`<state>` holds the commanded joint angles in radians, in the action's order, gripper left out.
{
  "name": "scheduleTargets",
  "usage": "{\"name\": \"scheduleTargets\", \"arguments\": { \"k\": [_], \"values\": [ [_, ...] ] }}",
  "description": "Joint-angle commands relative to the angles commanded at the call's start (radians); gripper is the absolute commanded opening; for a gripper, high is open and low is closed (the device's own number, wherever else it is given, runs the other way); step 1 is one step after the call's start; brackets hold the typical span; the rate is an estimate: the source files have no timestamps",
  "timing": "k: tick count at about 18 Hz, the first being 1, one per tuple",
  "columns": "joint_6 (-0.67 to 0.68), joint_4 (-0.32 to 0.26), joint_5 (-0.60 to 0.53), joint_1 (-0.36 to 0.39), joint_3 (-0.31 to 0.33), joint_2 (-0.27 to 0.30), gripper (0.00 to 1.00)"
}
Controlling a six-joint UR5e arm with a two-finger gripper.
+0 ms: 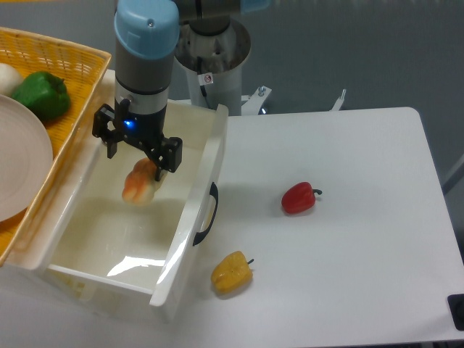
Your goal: Place the round bread in the upper white drawer
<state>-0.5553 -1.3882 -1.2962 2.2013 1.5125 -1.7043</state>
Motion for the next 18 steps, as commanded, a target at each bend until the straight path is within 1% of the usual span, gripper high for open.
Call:
{"name": "scheduleTargets", "arguments": {
  "k": [10,15,17,18],
  "values": [
    [0.0,-0.002,-0.003,0.008,-0.003,0.011,1.0],
    [-0.002,-0.02,-0.012,0.023,-0.015,0.02,1.0],
    [-0.014,-0.014,-0.061,0.066,-0.017,0.041,1.0],
    [-0.026,-0.009,-0.119,0.069,-0.015,0.052,1.0]
  ]
}}
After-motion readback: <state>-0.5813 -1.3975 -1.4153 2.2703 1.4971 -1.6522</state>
